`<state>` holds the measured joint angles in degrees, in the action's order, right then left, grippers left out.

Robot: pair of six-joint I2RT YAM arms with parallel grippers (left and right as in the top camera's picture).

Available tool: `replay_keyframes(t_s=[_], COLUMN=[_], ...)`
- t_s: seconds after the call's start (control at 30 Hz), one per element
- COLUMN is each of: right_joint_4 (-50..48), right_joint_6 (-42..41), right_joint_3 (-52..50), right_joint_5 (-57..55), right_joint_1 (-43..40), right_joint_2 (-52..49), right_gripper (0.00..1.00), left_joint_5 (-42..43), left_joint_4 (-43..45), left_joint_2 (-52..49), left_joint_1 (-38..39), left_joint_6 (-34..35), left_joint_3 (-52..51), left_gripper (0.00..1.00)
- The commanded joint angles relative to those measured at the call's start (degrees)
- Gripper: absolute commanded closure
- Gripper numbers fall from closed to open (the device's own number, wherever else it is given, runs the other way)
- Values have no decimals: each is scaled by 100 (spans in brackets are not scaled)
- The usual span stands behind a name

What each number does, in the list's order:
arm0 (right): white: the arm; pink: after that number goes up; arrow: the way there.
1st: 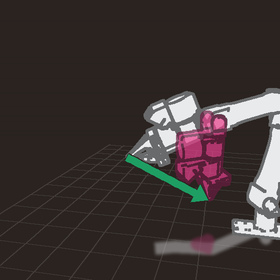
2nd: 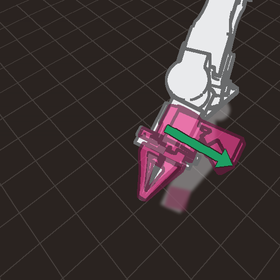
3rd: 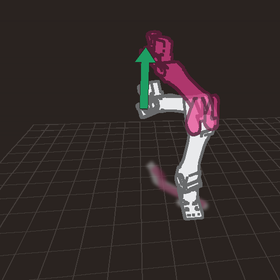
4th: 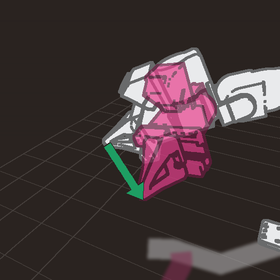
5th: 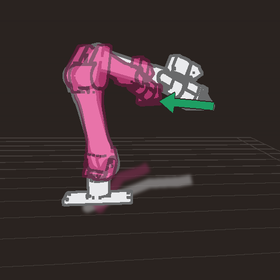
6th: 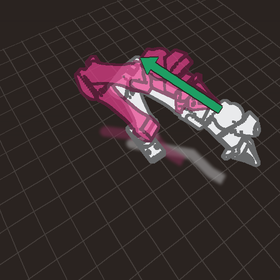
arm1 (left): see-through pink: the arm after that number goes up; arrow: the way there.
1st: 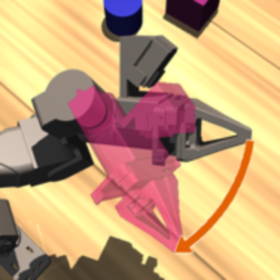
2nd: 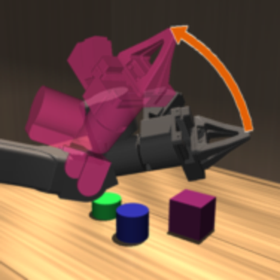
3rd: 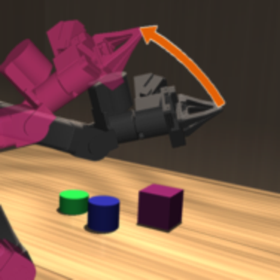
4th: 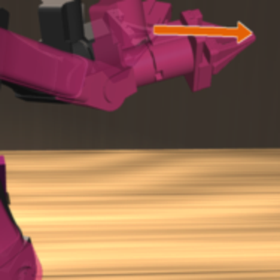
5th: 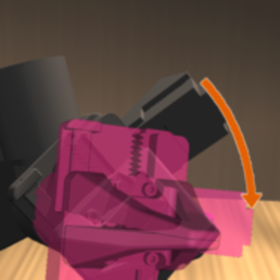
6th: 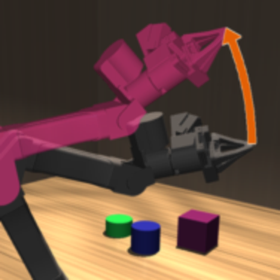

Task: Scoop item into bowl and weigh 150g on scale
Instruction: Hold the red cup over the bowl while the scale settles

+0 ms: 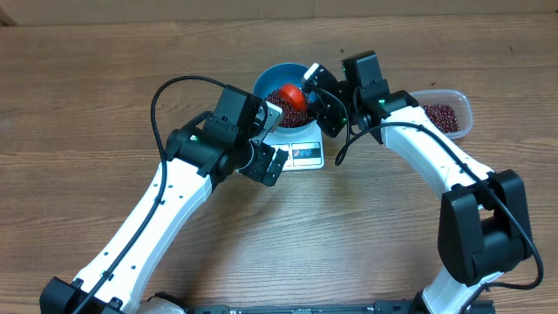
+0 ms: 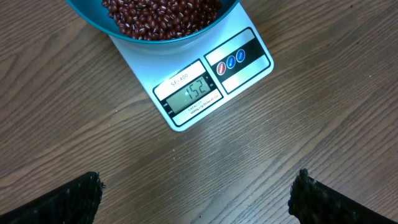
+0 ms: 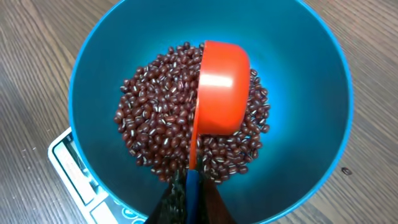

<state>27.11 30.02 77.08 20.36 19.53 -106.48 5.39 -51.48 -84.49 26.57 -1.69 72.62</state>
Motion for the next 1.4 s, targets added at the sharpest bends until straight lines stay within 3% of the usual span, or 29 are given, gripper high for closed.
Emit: replay_keyframes(t_s=[0.0, 0.3, 0.63, 1.2, 1.37], right_joint_4=[116, 24, -24, 140, 713], right_joint_6=[-42, -1327, -2173, -2153, -1386], right_joint_3=[94, 236, 306, 306, 304], right_joint_5=[26, 1008, 1084, 457, 68], right_joint_1=[7, -105, -422, -407, -221], right_joint_2=[-28, -26, 11, 1248, 1368], right_gripper=[96, 96, 96, 96, 96], left_joint_5=[44, 44, 44, 44, 44], left_joint_4=[9, 9, 9, 9, 9], left_joint_2=[133, 133, 133, 133, 133], left_joint_1=[-28, -31, -28, -28, -28], left_joint_6=[-46, -46, -46, -46, -46], left_joint_3=[24, 24, 24, 24, 24], left_gripper=[0, 0, 0, 0, 0])
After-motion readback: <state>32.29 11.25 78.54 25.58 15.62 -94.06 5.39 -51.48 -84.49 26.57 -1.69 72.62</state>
